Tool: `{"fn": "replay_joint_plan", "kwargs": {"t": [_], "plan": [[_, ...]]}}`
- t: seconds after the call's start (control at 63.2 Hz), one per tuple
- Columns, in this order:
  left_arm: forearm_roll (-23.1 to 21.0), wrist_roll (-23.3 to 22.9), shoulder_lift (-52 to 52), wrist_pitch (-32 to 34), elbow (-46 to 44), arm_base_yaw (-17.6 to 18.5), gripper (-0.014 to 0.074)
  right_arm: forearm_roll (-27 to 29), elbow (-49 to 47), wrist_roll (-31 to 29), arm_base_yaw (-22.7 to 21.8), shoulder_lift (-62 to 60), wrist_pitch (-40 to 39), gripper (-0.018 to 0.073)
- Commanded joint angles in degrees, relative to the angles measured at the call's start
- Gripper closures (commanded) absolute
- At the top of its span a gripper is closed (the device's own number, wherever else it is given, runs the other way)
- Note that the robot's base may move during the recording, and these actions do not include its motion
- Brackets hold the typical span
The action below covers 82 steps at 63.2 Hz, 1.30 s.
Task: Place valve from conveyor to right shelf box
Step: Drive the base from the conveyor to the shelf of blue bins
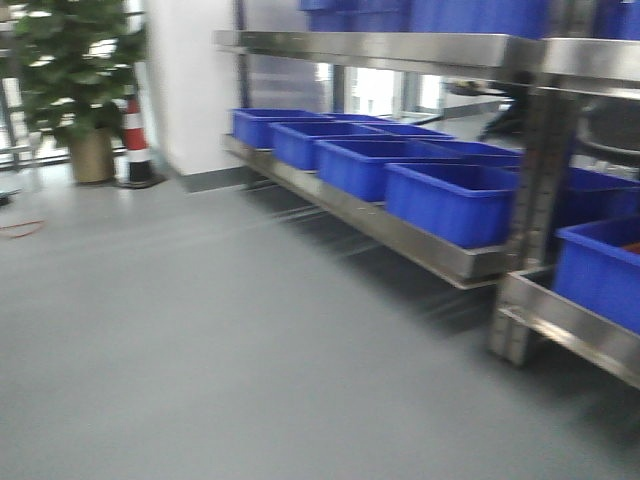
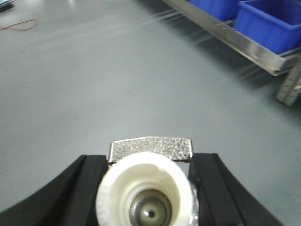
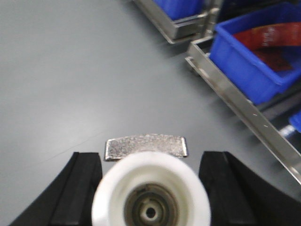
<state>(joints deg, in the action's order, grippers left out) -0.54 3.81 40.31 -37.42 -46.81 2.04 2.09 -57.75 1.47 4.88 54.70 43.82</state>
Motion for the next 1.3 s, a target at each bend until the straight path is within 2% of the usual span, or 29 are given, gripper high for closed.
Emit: {"fn": "replay_joint_plan", "kwargs": {"t": [0.0,1.282], "plan": [[-0.3,0.1,-0.6,2.6,-0.4,-0.1,0.0708,-0.4,-0.4,-0.5,-0.2,-0.7,-3.6,0.0725],[-0.2,0.1,-0.6,3.0,-0.4,-0.1,0.0708,-0.4,-0.4,-0.5,-0.2,-0.7,-3.6,0.0725]]}}
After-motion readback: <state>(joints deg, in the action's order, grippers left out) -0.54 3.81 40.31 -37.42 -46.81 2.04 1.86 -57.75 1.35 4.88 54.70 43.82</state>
